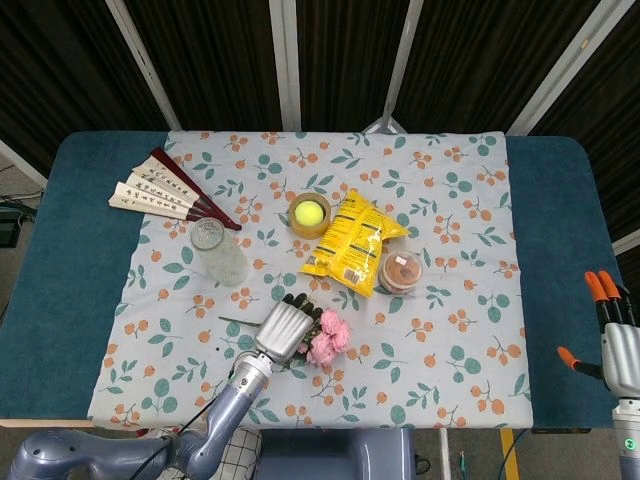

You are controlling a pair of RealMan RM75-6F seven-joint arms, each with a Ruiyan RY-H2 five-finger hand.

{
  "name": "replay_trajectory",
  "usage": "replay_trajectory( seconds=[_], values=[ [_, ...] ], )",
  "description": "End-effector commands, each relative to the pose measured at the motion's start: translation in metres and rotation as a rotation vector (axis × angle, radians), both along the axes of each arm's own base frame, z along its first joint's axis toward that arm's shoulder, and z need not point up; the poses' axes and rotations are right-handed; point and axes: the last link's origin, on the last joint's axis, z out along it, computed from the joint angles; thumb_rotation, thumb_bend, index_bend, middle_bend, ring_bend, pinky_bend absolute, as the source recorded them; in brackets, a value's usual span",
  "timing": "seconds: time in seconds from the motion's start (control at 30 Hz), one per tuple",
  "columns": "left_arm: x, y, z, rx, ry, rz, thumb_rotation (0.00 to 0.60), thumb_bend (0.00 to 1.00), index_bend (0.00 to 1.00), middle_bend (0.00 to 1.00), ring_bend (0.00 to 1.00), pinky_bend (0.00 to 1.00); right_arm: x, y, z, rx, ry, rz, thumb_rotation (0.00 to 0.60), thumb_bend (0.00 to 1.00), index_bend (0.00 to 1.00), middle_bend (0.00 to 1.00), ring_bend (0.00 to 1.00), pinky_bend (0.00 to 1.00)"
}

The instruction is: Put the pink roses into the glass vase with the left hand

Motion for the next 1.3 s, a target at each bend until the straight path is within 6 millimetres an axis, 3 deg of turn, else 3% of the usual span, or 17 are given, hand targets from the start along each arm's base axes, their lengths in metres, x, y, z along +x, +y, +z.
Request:
replay_trajectory(
  seconds=[0.03,0.2,0.43,0.57,0.93,1.1,1.3],
  values=[
    [0.009,0.002,0.006,0.034,-0.051,-0.027,0.6,0.31,0.46,0.48,0.3,0.37,0.0,0.0,0.001,-0.009,-0.002,0.003,0.6,0.12,0.0,0.0,0.0,0.0],
    [0.014,0.005,0.02,0.066,-0.125,-0.038,0.6,0.34,0.51,0.53,0.35,0.4,-0.001,-0.001,-0.001,-0.006,-0.007,0.0,0.6,0.12,0.0,0.0,0.0,0.0],
    [0.024,0.008,0.047,0.038,-0.297,-0.013,0.6,0.34,0.48,0.52,0.35,0.4,0.001,-0.001,-0.004,0.002,0.003,0.0,0.6,0.12,0.0,0.0,0.0,0.0],
    [0.043,0.011,0.081,0.01,-0.467,0.002,0.6,0.34,0.48,0.52,0.35,0.4,0.001,-0.002,-0.007,0.011,0.008,-0.003,0.6,0.12,0.0,0.0,0.0,0.0],
    [0.091,0.026,0.187,0.047,-0.621,-0.007,0.6,0.34,0.49,0.52,0.35,0.39,0.002,-0.003,-0.012,0.027,0.024,-0.012,0.6,0.12,0.0,0.0,0.0,0.0],
    [0.097,0.039,0.219,0.055,-0.707,0.04,0.6,0.34,0.49,0.52,0.35,0.39,0.003,-0.004,-0.016,0.038,0.033,-0.014,0.6,0.12,0.0,0.0,0.0,0.0],
    [0.082,0.064,0.247,0.064,-0.817,0.158,0.6,0.34,0.49,0.52,0.35,0.39,0.002,-0.006,-0.021,0.055,0.046,-0.024,0.6,0.12,0.0,0.0,0.0,0.0]
  ],
)
